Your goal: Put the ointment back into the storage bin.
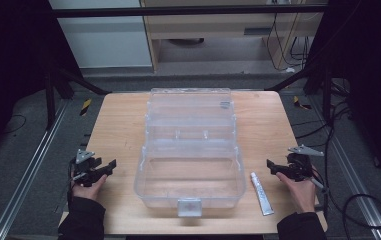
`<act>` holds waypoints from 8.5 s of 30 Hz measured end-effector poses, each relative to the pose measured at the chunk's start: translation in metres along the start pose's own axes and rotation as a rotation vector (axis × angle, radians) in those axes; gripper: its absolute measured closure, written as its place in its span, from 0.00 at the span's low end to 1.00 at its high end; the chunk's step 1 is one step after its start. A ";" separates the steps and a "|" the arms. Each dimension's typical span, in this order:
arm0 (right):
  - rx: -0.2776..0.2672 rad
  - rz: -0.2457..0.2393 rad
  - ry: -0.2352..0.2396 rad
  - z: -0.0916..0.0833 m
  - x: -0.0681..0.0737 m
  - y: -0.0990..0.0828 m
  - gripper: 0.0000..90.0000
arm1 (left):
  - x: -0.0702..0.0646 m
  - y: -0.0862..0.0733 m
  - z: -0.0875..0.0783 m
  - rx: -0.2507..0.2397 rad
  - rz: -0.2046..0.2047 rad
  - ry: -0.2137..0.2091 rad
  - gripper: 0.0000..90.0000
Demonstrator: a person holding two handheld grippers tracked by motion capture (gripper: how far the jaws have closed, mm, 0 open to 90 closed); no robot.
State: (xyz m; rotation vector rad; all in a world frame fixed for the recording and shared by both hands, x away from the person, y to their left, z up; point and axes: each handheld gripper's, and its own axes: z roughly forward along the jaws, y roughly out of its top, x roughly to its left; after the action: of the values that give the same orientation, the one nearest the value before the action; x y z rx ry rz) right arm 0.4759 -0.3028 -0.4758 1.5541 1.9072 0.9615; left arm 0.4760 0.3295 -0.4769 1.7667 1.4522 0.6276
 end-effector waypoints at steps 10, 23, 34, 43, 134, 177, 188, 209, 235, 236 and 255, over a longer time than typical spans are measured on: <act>0.047 -0.023 0.008 -0.011 0.009 0.012 0.28 | -0.002 -0.001 0.002 0.023 0.015 0.006 0.41; 0.074 -0.052 0.060 -0.030 0.019 0.034 0.37 | -0.005 -0.001 0.006 0.050 0.034 -0.007 0.40; 0.118 -0.123 0.096 -0.043 0.038 0.051 0.35 | -0.007 -0.001 0.007 0.062 0.042 -0.016 0.40; 0.174 -0.154 0.109 -0.044 0.051 0.057 0.38 | -0.008 -0.001 0.008 0.071 0.059 -0.016 0.41; 0.707 -0.165 0.089 0.013 0.085 0.016 0.77 | -0.008 -0.001 0.009 0.097 0.069 -0.018 0.41; 0.389 -0.216 0.165 -0.040 0.068 0.070 0.78 | -0.009 -0.001 0.010 0.104 0.075 -0.017 0.41; 0.310 -0.274 0.208 -0.058 0.071 0.088 0.78 | -0.009 -0.001 0.010 0.101 0.074 -0.021 0.41; 0.307 -0.506 0.358 -0.083 0.102 0.123 0.78 | -0.008 -0.001 0.010 0.102 0.074 -0.022 0.41; 0.434 -0.821 0.538 -0.065 0.173 0.147 0.78 | -0.008 -0.001 0.010 0.102 0.072 -0.024 0.41; 0.452 -0.833 0.538 -0.064 0.176 0.147 0.78 | -0.008 -0.001 0.010 0.102 0.073 -0.024 0.41; 0.502 -1.020 0.611 -0.040 0.216 0.129 0.77 | -0.008 -0.001 0.010 0.101 0.072 -0.024 0.41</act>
State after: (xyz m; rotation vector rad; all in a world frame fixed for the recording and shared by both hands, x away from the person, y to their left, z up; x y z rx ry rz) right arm 0.4772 -0.0885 -0.3387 0.2469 3.0247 0.5010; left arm 0.4814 0.3198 -0.4827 1.9053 1.4311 0.5763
